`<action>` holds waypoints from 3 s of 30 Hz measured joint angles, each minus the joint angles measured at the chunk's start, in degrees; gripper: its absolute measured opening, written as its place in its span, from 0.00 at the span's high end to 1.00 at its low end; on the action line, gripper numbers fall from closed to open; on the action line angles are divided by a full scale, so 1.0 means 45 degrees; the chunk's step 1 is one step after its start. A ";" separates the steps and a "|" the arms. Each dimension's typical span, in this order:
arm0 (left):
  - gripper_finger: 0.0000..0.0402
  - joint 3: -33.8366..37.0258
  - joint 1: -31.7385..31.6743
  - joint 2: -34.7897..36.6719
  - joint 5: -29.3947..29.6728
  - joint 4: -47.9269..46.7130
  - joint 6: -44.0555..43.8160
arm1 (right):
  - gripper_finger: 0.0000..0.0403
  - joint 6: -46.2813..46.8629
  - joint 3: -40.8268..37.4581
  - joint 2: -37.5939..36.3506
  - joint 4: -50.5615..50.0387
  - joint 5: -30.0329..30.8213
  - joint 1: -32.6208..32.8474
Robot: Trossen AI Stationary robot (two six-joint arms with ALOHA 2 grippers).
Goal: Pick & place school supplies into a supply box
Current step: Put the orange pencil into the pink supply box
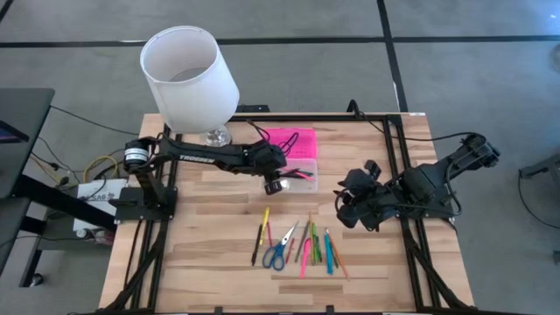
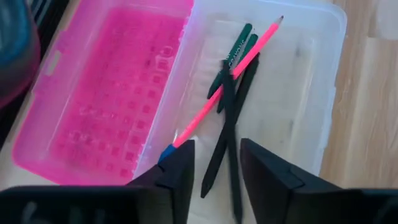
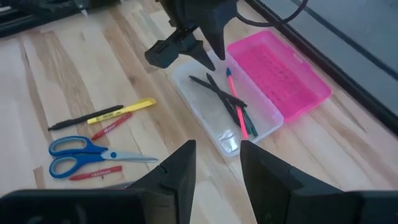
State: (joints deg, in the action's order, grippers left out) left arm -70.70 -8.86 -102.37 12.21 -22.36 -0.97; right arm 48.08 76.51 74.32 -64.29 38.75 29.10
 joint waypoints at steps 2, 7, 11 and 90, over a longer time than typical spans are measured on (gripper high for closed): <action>0.66 0.0000 0.0000 0.0013 -0.0151 -0.0004 0.0083 | 0.71 0.0334 0.0000 0.0000 -0.0005 -0.0064 0.0000; 0.64 0.0000 0.0039 0.0438 -0.1072 -0.0135 0.0085 | 0.71 0.2033 -0.0465 0.0003 0.0092 -0.1003 0.0006; 0.64 0.0000 0.0254 0.1208 -0.2168 -0.0260 0.0308 | 0.71 0.3808 -0.1363 0.0005 0.0547 -0.2720 0.0255; 0.64 0.0010 0.0959 0.4090 -0.2726 -0.2232 0.0689 | 0.97 1.1544 -0.3264 0.7349 0.4640 -0.8662 0.2503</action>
State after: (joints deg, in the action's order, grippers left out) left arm -70.65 -4.55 -83.96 -0.06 -32.41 2.13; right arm 100.03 61.82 107.39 -43.41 -0.23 40.37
